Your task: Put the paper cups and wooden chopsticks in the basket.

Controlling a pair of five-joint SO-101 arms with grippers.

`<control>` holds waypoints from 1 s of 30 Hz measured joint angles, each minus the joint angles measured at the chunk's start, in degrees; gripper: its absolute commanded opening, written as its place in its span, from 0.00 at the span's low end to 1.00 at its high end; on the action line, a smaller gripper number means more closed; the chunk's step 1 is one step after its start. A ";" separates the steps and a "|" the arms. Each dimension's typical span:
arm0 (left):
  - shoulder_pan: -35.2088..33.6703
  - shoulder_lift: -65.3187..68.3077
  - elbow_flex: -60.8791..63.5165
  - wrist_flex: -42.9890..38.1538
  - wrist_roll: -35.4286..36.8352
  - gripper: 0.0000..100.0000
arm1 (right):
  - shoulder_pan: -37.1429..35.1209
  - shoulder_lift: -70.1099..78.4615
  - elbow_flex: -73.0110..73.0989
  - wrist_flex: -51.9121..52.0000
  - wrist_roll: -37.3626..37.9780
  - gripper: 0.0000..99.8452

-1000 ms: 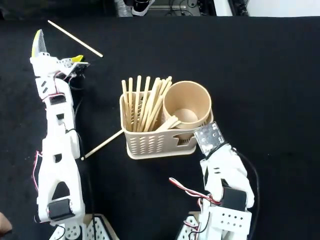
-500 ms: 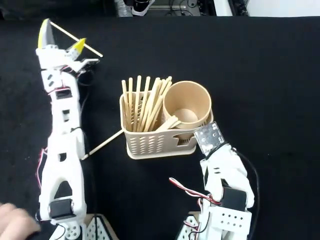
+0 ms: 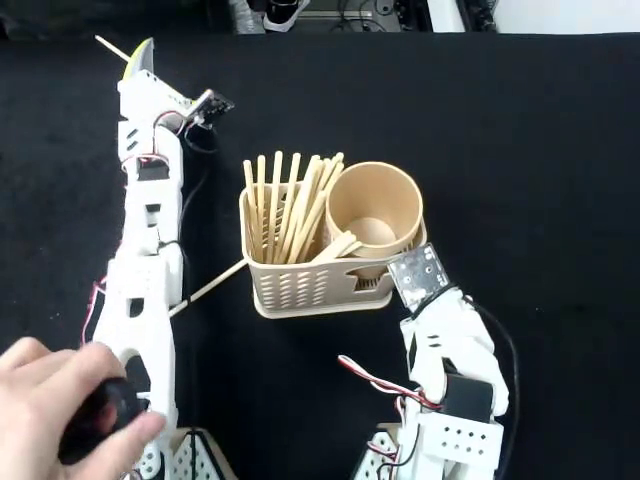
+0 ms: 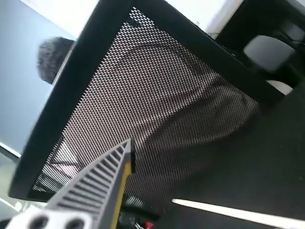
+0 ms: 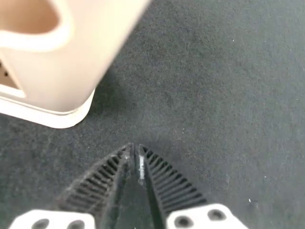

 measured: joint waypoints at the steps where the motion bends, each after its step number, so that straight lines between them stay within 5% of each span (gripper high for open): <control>1: 0.00 -1.67 2.29 0.00 -0.09 0.57 | 0.00 0.00 0.00 0.00 0.00 0.01; 13: -1.67 -6.59 10.73 -0.35 -3.78 0.56 | 0.00 0.00 0.00 0.00 0.00 0.01; 22: -8.62 -3.78 10.73 -9.14 -6.95 0.51 | 0.00 0.00 0.00 0.00 0.00 0.01; 26: -9.41 -1.93 10.64 -7.65 2.64 0.46 | 0.00 0.00 0.00 0.00 0.00 0.01; 30: -9.49 -1.67 10.73 -4.31 20.92 0.46 | 0.00 0.00 0.00 0.00 0.00 0.01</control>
